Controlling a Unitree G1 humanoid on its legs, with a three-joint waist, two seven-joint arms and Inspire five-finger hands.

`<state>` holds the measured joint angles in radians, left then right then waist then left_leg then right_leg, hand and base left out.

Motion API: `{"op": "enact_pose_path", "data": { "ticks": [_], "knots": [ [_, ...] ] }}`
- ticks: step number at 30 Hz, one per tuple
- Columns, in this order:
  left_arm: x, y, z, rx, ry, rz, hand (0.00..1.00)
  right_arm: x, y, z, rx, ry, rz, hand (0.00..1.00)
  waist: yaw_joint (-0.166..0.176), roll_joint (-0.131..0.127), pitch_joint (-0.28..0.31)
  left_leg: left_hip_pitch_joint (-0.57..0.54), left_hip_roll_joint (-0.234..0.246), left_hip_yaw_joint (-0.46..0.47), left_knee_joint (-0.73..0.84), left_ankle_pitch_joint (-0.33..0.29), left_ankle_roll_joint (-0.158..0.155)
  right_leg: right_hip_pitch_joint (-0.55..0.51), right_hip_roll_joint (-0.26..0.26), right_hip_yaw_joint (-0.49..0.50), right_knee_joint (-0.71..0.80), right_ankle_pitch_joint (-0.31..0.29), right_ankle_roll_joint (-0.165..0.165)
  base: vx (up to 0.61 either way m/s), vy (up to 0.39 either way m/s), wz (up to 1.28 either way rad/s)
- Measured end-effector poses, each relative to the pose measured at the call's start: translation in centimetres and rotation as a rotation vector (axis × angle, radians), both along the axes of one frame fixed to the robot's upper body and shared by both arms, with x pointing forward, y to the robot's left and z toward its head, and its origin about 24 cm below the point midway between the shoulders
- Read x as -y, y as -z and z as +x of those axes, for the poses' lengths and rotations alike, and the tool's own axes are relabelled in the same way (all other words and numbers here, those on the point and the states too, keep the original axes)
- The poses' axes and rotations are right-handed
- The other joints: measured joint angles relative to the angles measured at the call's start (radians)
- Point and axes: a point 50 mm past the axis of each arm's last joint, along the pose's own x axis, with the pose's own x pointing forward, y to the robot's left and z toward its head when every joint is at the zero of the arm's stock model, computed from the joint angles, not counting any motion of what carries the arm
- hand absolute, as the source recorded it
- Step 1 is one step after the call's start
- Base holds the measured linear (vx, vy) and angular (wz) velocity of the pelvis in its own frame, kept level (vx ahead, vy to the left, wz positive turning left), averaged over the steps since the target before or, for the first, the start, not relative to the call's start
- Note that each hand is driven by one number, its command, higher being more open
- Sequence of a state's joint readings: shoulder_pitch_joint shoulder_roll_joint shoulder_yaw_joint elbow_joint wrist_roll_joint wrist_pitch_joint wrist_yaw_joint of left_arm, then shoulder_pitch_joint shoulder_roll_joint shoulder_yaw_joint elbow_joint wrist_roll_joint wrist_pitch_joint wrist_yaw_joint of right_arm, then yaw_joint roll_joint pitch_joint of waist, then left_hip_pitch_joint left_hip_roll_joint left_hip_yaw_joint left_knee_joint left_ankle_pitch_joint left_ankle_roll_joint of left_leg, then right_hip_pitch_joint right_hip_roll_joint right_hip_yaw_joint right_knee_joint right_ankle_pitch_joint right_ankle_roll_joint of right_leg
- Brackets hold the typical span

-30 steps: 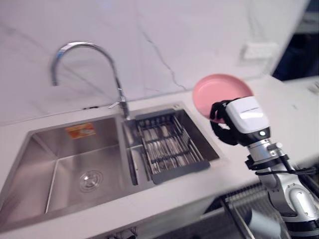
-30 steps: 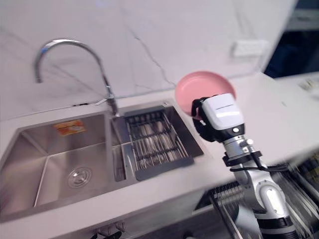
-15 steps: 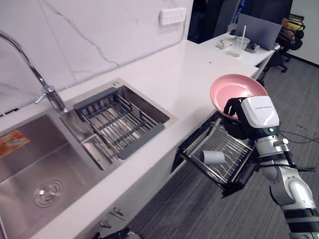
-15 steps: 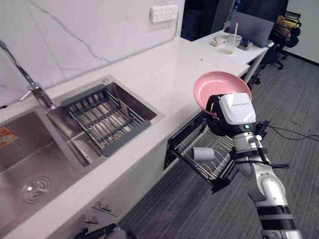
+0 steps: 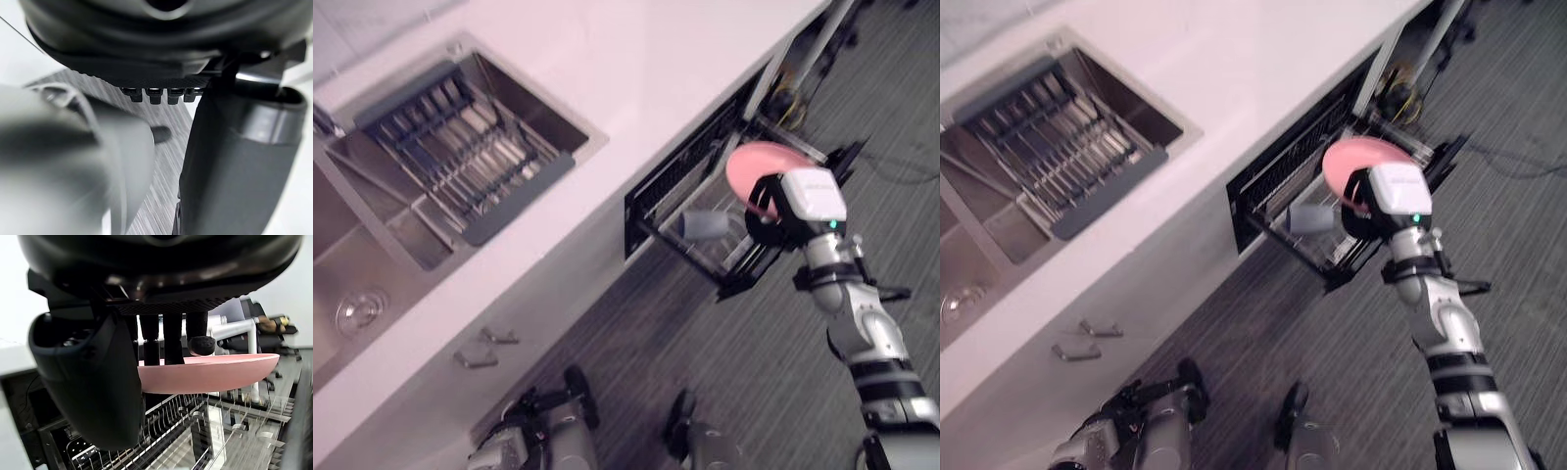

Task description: Walk over to the sink, pick up the cup, carry it to the dishwasher, place the cup inside the dishwasher, then close the dishwasher door

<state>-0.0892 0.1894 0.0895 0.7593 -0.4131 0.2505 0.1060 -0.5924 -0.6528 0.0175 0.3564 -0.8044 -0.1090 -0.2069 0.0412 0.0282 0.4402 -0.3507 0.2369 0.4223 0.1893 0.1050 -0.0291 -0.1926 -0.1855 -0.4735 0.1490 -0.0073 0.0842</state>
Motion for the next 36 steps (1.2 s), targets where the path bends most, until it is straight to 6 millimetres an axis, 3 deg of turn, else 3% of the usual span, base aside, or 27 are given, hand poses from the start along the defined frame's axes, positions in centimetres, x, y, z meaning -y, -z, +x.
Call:
{"op": "enact_pose_path", "data": {
  "ticks": [7, 12, 14, 15, 19, 28, 32, 36],
  "knots": [
    [1.1, -0.8, 2.3, 0.075, -0.001, -0.026, 1.00, -0.1, -4.7, 3.1, 0.024, 0.035, -0.025, 0.00, 0.032, 0.055, 0.029, -0.063, -0.080, -0.031, -0.122, 0.070, 0.032, -0.093, -0.027, 0.007, -0.066, 0.072, 0.014, -0.01, 0.050, 0.03],
    [2.0, -1.6, 4.0, 0.122, 0.008, -0.045, 1.00, 0.4, -6.3, 4.2, 0.008, 0.066, 0.045, 0.00, 0.059, 0.078, 0.040, -0.088, -0.104, -0.030, -0.162, 0.090, 0.040, -0.117, -0.027, 0.022, -0.141, 0.130, 0.016, -0.02, 0.047, -0.08],
    [2.2, -1.7, 4.4, 0.131, 0.012, -0.043, 1.00, 0.7, -6.0, 4.4, -0.020, 0.090, 0.081, 0.00, 0.059, 0.080, 0.041, -0.089, -0.108, -0.031, -0.171, 0.095, 0.040, -0.122, -0.029, 0.024, -0.140, 0.132, 0.017, -0.03, 0.040, -0.02],
    [2.2, -1.8, 4.5, 0.134, 0.014, -0.043, 1.00, 0.9, -5.9, 4.5, -0.032, 0.100, 0.099, 1.00, 0.057, 0.080, 0.041, -0.089, -0.110, -0.034, -0.176, 0.097, 0.040, -0.124, -0.029, 0.024, -0.140, 0.132, 0.016, 0.00, 0.000, 0.00],
    [2.7, -2.0, 5.0, 0.149, 0.029, -0.059, 1.00, 1.8, -6.3, 4.7, -0.056, 0.151, 0.165, 1.00, 0.053, 0.085, 0.043, -0.089, -0.118, -0.057, -0.199, 0.111, 0.036, -0.136, -0.031, 0.028, -0.139, 0.136, 0.015, 0.00, 0.004, -0.01],
    [4.3, -2.2, 5.4, 0.169, 0.048, -0.110, 1.00, 4.0, -8.8, 4.0, 0.019, 0.186, 0.333, 1.00, 0.053, 0.129, 0.043, -0.055, -0.136, -0.067, -0.275, 0.152, 0.038, -0.139, -0.036, 0.032, -0.138, 0.141, 0.018, 0.00, 0.003, -0.01],
    [4.3, -2.5, 5.4, 0.195, 0.052, -0.114, 1.00, 4.8, -10.1, 3.4, 0.084, 0.160, 0.449, 1.00, 0.047, 0.130, 0.043, -0.038, -0.139, -0.077, -0.275, 0.152, 0.038, -0.128, -0.040, 0.039, -0.138, 0.142, 0.019, 0.02, 0.007, -0.06],
    [4.2, -2.4, 4.6, 0.213, 0.061, -0.127, 1.00, 5.2, -11.6, 2.3, 0.173, 0.113, 0.507, 1.00, 0.016, 0.130, 0.044, -0.006, -0.141, -0.083, -0.276, 0.151, 0.037, -0.100, -0.043, 0.044, -0.138, 0.143, 0.020, 0.00, 0.004, -0.03]
  ]
}}
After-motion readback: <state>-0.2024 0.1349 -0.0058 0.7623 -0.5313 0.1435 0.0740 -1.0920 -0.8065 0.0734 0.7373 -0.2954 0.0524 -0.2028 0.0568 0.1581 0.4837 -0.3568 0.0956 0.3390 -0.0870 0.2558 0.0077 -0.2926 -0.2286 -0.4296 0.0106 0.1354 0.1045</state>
